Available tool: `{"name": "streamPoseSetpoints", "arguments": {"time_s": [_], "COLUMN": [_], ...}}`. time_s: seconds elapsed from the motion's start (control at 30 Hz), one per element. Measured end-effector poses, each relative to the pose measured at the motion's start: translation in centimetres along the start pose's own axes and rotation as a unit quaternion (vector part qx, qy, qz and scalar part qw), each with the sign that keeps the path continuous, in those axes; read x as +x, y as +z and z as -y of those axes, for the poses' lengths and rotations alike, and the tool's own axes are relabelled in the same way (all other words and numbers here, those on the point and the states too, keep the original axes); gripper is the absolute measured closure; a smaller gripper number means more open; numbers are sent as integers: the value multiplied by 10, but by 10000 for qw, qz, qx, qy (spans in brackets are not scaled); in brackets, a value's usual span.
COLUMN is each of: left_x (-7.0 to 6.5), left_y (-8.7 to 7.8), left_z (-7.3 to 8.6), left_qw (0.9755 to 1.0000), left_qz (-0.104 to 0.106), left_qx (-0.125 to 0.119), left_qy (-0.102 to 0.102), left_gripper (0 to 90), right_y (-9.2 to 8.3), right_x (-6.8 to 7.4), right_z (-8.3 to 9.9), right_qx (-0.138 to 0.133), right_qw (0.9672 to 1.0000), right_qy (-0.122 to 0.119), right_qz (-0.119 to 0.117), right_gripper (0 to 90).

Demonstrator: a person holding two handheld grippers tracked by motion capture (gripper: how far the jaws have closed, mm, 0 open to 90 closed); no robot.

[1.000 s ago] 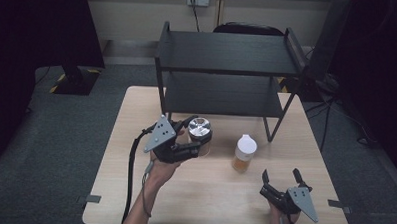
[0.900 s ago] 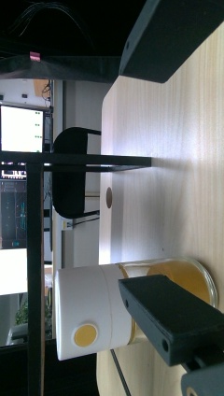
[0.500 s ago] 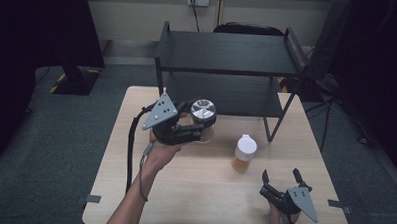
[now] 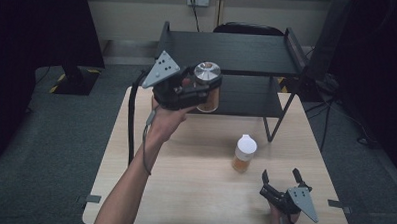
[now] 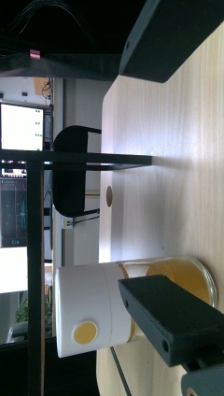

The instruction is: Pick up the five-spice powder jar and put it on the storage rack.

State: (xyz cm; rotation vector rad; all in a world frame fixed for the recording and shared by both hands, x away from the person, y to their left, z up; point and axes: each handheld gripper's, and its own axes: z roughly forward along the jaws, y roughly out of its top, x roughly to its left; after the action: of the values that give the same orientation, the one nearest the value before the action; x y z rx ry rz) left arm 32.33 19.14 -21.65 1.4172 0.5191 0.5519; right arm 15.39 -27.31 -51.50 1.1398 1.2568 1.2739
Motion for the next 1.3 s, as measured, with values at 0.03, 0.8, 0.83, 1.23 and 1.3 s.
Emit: {"name": "streamPoseSetpoints", "arguments": {"time_s": [0.03, 0.8, 0.83, 1.23, 1.3], "left_x": [-2, 15, 15, 21, 21], "left_y": [3, 78, 80, 100, 99], "left_z": [-3, -19, -19, -17, -14], "left_qw": [9999, 9923, 9918, 9899, 9900], "left_qz": [-98, -1231, -1266, -1411, -1404], "left_qx": [-20, 149, 165, 139, 101], "left_qy": [30, -13, 26, -24, -39], "left_gripper": [352, 351, 351, 351, 350], "right_y": [0, 0, 0, 0, 0], "right_x": [0, 0, 0, -1, -1], "right_z": [0, 0, 0, 0, 0], "right_qx": [-2, 4, 4, 4, 5], "right_qw": [10000, 10000, 10000, 10000, 10000], "right_qy": [1, 7, 6, 8, 8], "right_qz": [-3, -11, -11, -18, -21], "right_gripper": [0, 0, 0, 0, 0]}}
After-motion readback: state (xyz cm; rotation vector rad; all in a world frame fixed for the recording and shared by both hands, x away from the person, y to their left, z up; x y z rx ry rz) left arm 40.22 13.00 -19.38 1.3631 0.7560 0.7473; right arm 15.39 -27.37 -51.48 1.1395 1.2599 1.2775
